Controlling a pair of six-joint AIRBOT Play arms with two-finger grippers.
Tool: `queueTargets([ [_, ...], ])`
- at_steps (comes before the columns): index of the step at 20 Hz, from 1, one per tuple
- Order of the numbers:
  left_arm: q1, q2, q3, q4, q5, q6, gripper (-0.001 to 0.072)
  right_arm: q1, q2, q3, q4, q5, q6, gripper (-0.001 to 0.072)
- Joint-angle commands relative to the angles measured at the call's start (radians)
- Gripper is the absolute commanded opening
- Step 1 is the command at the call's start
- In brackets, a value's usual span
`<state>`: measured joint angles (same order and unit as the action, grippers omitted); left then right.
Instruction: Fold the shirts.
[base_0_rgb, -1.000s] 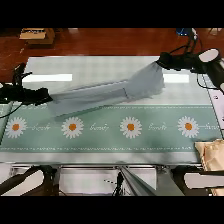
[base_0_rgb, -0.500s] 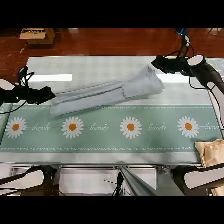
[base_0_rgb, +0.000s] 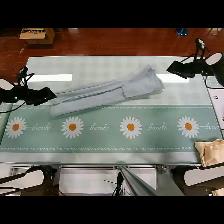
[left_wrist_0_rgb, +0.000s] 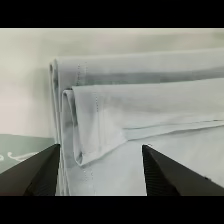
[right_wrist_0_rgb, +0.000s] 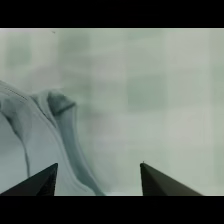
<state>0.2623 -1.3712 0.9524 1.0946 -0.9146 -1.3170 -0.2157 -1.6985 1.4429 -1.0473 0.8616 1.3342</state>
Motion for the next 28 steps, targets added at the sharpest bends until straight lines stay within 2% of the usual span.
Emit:
queueTargets([
  [1, 0.001, 0.0, 0.003, 0.005, -0.041, -0.001, 0.0599, -0.071, -0.076, 0.006, 0.111, 0.177, -0.014, 0.0602],
  [4, 0.001, 0.0, 0.003, 0.005, -0.051, -0.001, 0.0598, -0.055, -0.143, 0.006, 0.277, 0.212, -0.111, 0.0601],
  [5, 0.001, -0.001, 0.003, 0.005, -0.057, -0.001, 0.0567, -0.04, -0.16, 0.006, 0.296, 0.204, -0.116, 0.06],
  [6, 0.001, 0.0, 0.003, 0.005, -0.066, -0.001, 0.0427, -0.024, -0.174, 0.006, 0.306, 0.199, -0.119, 0.0601],
  [7, 0.001, 0.0, 0.003, 0.005, -0.07, -0.001, 0.0371, -0.006, -0.188, 0.006, 0.323, 0.198, -0.13, 0.0601],
  [10, 0.001, -0.001, 0.003, 0.005, -0.074, -0.001, 0.0373, 0.047, -0.206, 0.006, 0.42, 0.203, -0.198, 0.0601],
  [12, 0.001, -0.001, 0.003, 0.005, -0.074, -0.001, 0.0373, 0.081, -0.206, 0.006, 0.433, 0.193, -0.196, 0.0583],
  [13, 0.001, -0.001, 0.003, 0.005, -0.074, -0.001, 0.0373, 0.096, -0.206, 0.006, 0.434, 0.193, -0.196, 0.0524],
  [14, 0.001, -0.001, 0.003, 0.004, -0.074, -0.001, 0.0373, 0.111, -0.206, 0.006, 0.435, 0.194, -0.197, 0.0388],
  [17, 0.001, -0.001, 0.003, 0.004, -0.074, -0.001, 0.0371, 0.132, -0.2, 0.007, 0.482, 0.207, -0.253, 0.0058],
  [18, 0.001, 0.0, 0.003, 0.003, -0.075, -0.001, 0.0312, 0.132, -0.188, 0.013, 0.489, 0.235, -0.259, 0.0039],
  [19, 0.001, 0.0, 0.003, -0.013, -0.086, 0.0, 0.0032, 0.132, -0.168, 0.017, 0.487, 0.265, -0.26, 0.0039],
  [22, -0.001, 0.0, 0.003, -0.171, -0.111, 0.0, 0.002, 0.125, -0.053, 0.016, 0.396, 0.338, -0.236, 0.0038],
  [26, -0.083, 0.0, 0.003, -0.537, -0.141, 0.125, 0.002, 0.13, 0.141, 0.016, 0.156, 0.401, -0.137, 0.0038],
  [28, -0.174, -0.001, 0.003, -0.636, -0.117, 0.162, 0.002, 0.138, 0.227, 0.016, 0.077, 0.446, -0.09, 0.0038],
])
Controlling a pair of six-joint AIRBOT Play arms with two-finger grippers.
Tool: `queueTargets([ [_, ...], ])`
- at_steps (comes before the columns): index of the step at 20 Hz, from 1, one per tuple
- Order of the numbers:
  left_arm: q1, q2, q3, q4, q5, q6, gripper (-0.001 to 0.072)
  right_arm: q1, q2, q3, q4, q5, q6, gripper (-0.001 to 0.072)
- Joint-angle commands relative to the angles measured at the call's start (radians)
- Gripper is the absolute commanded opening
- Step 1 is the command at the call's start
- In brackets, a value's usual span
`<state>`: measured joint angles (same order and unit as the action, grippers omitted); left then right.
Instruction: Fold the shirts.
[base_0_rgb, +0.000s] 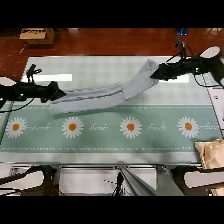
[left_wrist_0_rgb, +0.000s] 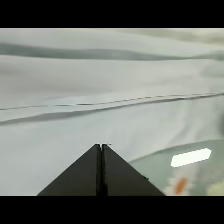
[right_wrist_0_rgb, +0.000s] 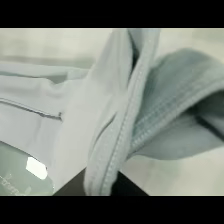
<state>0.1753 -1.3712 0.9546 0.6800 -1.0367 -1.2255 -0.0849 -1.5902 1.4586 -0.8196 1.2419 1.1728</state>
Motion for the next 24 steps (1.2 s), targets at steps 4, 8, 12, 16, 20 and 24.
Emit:
queueTargets([
  [4, -0.311, -0.008, 0.001, -0.236, 0.101, 0.069, 0.002, 0.047, 0.253, 0.001, -0.237, 0.114, 0.149, 0.0038],
  [8, -0.53, -0.021, 0.0, -0.237, 0.231, 0.014, 0.002, 0.141, 0.355, 0.001, -0.328, 0.142, 0.243, 0.0038],
  [12, -0.71, -0.057, 0.0, -0.246, 0.308, -0.02, 0.002, 0.235, 0.444, 0.001, -0.406, 0.143, 0.318, 0.0038],
  [16, -0.844, -0.124, 0.0, -0.281, 0.412, -0.07, 0.002, 0.285, 0.529, 0.001, -0.413, 0.166, 0.392, 0.0038],
  [20, -0.942, -0.169, 0.001, -0.414, 0.497, -0.064, 0.002, 0.296, 0.585, 0.001, -0.422, 0.204, 0.428, 0.0038],
  [24, -0.996, -0.205, 0.0, -0.47, 0.582, -0.039, 0.002, 0.295, 0.592, 0.0, -0.449, 0.234, 0.431, 0.0038],
])
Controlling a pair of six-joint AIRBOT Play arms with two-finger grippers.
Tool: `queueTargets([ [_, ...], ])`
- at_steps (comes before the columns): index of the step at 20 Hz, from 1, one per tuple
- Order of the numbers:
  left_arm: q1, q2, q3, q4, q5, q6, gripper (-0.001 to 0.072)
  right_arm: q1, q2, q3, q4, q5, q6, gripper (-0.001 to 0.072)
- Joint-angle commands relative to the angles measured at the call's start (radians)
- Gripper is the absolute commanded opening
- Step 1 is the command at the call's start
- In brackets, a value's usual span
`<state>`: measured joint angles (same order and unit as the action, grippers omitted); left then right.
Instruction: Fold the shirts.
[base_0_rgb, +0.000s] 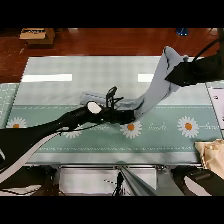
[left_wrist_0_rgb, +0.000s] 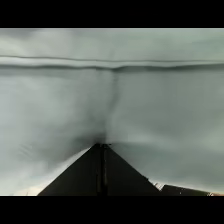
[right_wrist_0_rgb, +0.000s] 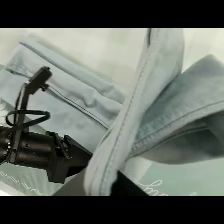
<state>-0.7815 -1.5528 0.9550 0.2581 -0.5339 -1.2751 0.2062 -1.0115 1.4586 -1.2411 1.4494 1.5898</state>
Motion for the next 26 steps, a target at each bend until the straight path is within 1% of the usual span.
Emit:
queueTargets([
  [1, -0.02, -0.015, 0.0, -0.027, 0.08, 0.011, 0.0019, 0.004, 0.014, 0.001, -0.049, 0.036, 0.014, 0.0038],
  [3, 0.048, 0.032, 0.0, 0.039, 0.077, 0.01, 0.0018, 0.004, 0.014, 0.0, -0.089, 0.05, 0.014, 0.0038],
  [5, 0.148, 0.122, -0.001, 0.126, 0.053, 0.01, 0.0018, 0.005, 0.01, -0.003, -0.086, 0.036, 0.014, 0.0038],
  [7, 0.279, 0.235, -0.001, 0.223, -0.004, 0.01, 0.0018, 0.021, -0.016, -0.013, -0.053, 0.032, 0.002, 0.0037],
  [9, 0.435, 0.356, 0.0, 0.302, -0.085, 0.009, 0.0019, 0.092, -0.063, -0.037, -0.069, -0.001, -0.001, 0.0037],
  [13, 0.771, 0.573, 0.0, 0.391, -0.272, 0.009, 0.0019, 0.277, -0.224, -0.058, -0.07, -0.206, 0.024, 0.0037],
  [15, 0.923, 0.658, 0.0, 0.394, -0.356, 0.009, 0.0019, 0.362, -0.33, -0.058, -0.06, -0.309, 0.031, 0.0038],
  [17, 1.041, 0.721, 0.0, 0.394, -0.435, 0.009, 0.0019, 0.436, -0.436, -0.058, -0.016, -0.437, 0.031, 0.0038],
  [20, 1.135, 0.787, -0.001, 0.394, -0.544, 0.006, 0.0019, 0.53, -0.575, -0.058, 0.101, -0.659, 0.032, 0.0038],
  [23, 1.139, 0.819, -0.001, 0.397, -0.6, 0.006, 0.0019, 0.595, -0.673, -0.058, 0.229, -0.818, 0.031, 0.0039],
  [24, 1.137, 0.824, -0.001, 0.398, -0.617, 0.006, 0.002, 0.61, -0.696, -0.058, 0.267, -0.857, 0.031, 0.0092],
  [25, 1.136, 0.826, -0.001, 0.398, -0.632, 0.006, 0.0019, 0.623, -0.711, -0.058, 0.307, -0.888, 0.031, 0.0309],
  [26, 1.136, 0.826, -0.001, 0.401, -0.644, 0.006, 0.0019, 0.627, -0.716, -0.058, 0.335, -0.909, 0.03, 0.047],
])
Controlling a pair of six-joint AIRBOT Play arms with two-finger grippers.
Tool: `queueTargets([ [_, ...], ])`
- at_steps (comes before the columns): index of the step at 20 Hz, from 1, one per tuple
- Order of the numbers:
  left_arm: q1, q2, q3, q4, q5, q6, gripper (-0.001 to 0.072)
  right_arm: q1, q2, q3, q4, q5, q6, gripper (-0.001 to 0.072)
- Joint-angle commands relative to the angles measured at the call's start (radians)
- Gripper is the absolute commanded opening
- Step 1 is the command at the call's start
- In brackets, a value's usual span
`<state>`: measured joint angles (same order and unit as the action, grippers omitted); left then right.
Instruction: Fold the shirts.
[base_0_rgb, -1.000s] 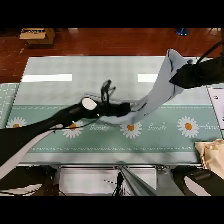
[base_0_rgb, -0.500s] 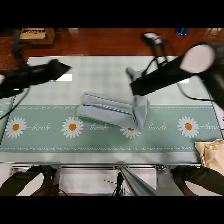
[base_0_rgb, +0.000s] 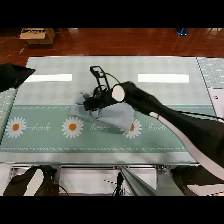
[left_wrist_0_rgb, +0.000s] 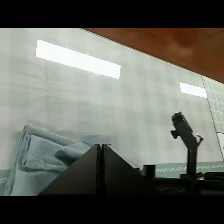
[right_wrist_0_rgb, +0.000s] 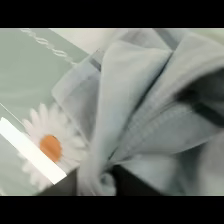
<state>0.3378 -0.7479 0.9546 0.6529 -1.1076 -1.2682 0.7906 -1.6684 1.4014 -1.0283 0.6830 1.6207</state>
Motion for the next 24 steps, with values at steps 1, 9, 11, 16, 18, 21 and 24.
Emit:
queueTargets([
  [1, 0.017, 0.021, -0.006, 0.007, -0.072, 0.0, 0.0019, 0.042, -0.056, 0.0, 0.142, -0.153, -0.002, 0.0516],
  [9, 0.017, 0.019, -0.041, 0.008, -0.068, 0.036, 0.002, -0.252, 0.253, 0.0, -0.488, 0.411, -0.008, 0.0538],
  [11, 0.017, 0.019, -0.041, 0.008, -0.068, 0.038, 0.0021, -0.384, 0.318, -0.022, -0.735, 0.623, -0.009, 0.0537],
  [16, 0.017, 0.019, -0.041, 0.011, -0.08, 0.05, 0.0021, -0.806, 0.403, -0.39, -0.142, 0.577, -0.057, 0.0592],
  [18, 0.017, 0.019, -0.041, 0.023, -0.08, 0.053, 0.0021, -0.84, 0.402, -0.533, 0.164, 0.488, -0.182, 0.0593],
  [21, 0.017, 0.019, -0.041, 0.03, -0.084, 0.052, 0.0021, -0.752, 0.402, -0.666, 0.296, 0.287, -0.223, 0.0593],
  [24, 0.017, 0.019, -0.041, 0.03, -0.084, 0.052, 0.0021, -0.626, 0.386, -0.698, 0.364, 0.149, -0.223, 0.0593],
])
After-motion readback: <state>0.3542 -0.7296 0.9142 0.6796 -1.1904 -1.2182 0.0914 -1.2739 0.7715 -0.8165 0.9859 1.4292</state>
